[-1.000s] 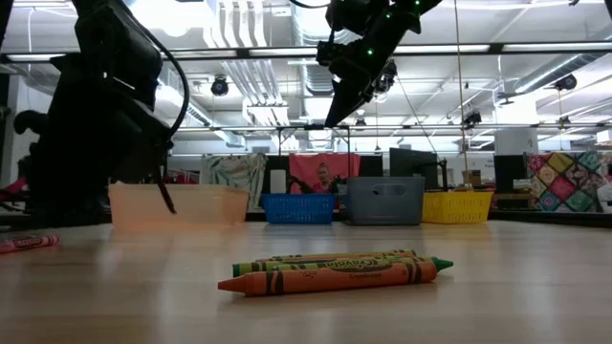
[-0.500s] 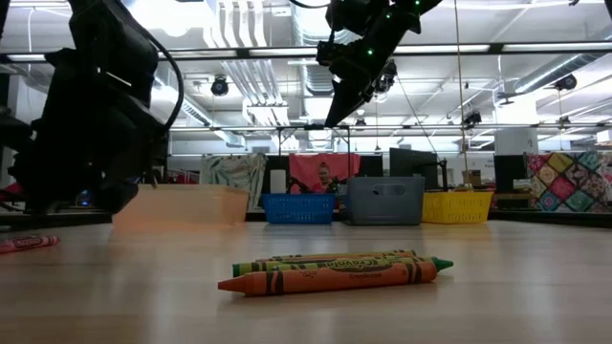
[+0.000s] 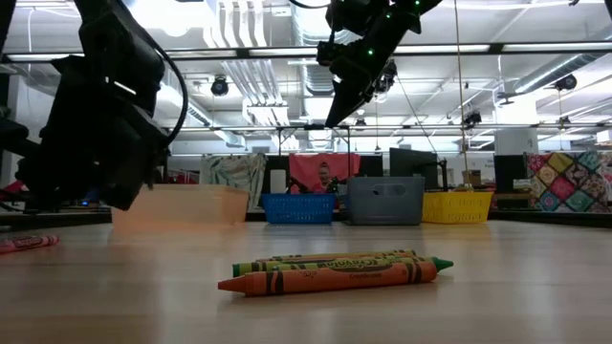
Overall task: Sort crayons
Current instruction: Put the blue crayon into the orange bin
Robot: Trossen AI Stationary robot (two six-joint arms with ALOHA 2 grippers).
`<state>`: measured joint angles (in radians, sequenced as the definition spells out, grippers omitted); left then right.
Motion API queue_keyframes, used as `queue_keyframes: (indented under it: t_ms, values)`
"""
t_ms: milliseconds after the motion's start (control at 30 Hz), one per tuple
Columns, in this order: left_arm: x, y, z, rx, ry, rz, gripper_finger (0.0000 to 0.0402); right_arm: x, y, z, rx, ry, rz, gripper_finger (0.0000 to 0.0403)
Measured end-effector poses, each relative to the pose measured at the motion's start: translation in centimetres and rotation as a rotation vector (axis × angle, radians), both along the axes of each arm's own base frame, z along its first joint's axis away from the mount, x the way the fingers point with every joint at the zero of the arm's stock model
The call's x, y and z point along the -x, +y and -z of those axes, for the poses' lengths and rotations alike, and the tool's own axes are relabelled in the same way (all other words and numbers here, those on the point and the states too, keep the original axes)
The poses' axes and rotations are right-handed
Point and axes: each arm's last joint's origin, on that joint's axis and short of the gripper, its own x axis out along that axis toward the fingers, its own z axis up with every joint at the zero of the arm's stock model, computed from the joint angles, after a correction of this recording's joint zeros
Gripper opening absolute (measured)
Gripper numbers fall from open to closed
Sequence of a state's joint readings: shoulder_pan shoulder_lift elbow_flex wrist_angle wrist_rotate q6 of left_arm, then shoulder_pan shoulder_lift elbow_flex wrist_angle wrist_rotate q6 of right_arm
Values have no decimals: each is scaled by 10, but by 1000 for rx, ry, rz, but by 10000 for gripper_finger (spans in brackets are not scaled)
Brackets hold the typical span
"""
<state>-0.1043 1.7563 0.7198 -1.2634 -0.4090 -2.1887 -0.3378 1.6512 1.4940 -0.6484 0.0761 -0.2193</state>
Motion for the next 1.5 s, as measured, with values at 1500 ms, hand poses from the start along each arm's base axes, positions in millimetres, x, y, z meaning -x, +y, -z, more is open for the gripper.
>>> queue_keyframes:
  t_ms: [1500]
  values:
    - [17, -10, 20, 59, 127, -404, 0, 3, 1, 14, 25, 51, -55, 77]
